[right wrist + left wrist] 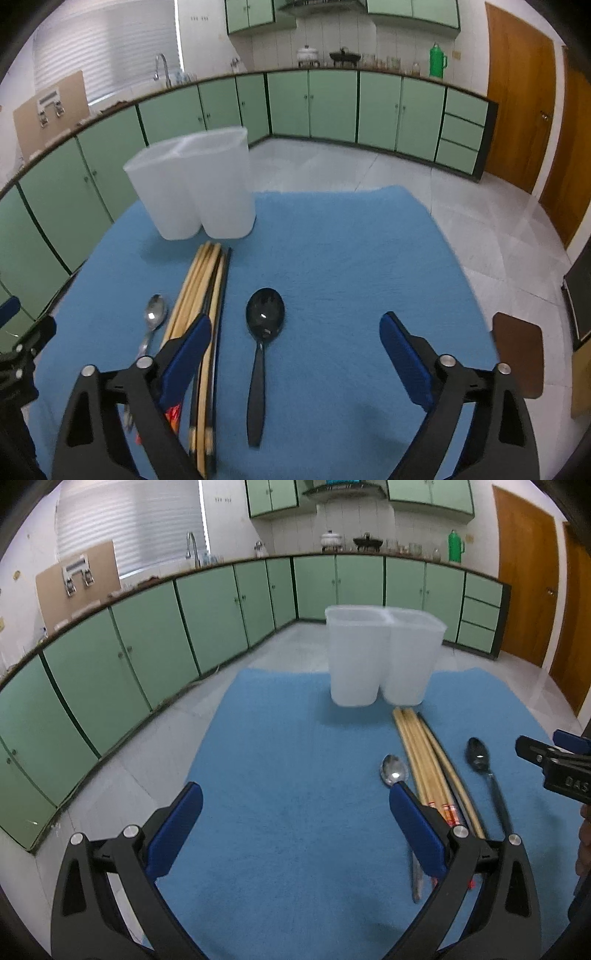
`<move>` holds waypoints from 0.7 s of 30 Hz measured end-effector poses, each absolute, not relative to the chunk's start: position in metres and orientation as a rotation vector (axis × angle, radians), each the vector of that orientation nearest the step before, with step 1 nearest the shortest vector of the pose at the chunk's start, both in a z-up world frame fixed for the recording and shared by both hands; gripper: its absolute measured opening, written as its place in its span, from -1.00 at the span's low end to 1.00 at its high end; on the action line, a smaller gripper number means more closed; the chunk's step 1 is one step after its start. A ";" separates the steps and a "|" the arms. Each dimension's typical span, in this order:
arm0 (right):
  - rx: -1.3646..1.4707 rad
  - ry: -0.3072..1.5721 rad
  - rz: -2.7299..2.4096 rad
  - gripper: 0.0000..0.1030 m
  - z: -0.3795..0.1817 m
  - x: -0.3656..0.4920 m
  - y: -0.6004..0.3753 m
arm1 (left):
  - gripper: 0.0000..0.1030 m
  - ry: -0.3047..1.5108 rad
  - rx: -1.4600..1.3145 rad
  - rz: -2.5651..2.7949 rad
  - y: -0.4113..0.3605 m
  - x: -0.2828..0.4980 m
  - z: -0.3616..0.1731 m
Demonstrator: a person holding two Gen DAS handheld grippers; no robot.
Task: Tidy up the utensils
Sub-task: 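Lower the right gripper onto the black spoon and close on it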
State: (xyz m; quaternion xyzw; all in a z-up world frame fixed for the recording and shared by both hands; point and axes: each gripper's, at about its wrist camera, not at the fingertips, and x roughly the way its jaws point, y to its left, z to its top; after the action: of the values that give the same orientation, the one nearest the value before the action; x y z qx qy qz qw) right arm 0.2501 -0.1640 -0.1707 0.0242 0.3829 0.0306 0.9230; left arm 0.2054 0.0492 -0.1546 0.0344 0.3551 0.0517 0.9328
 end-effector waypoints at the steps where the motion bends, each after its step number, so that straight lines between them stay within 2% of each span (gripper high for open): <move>1: 0.046 0.800 0.059 0.68 -0.176 0.257 -0.164 | 0.90 0.736 0.066 0.107 0.051 0.209 -0.157; 13: 0.064 0.913 0.061 0.27 -0.211 0.297 -0.152 | 0.90 0.790 0.059 0.099 0.056 0.235 -0.179; 16: 0.067 0.928 0.072 0.03 -0.214 0.301 -0.149 | 0.90 0.798 0.055 0.082 0.053 0.241 -0.181; 17: 0.058 0.921 0.067 -0.14 -0.214 0.301 -0.148 | 0.90 0.802 0.053 0.071 0.050 0.242 -0.182; 19: 0.042 0.919 0.085 -0.33 -0.213 0.302 -0.144 | 0.90 0.806 0.049 0.051 0.044 0.246 -0.183; 21: 0.044 0.922 0.098 -0.33 -0.212 0.300 -0.145 | 0.90 0.812 0.047 0.027 0.036 0.251 -0.184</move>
State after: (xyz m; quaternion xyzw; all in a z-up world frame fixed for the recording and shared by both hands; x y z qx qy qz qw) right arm 0.3005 -0.1446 -0.2117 0.0214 0.4447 0.0471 0.8942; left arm 0.2506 0.0358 -0.1837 0.0227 0.3950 0.0131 0.9183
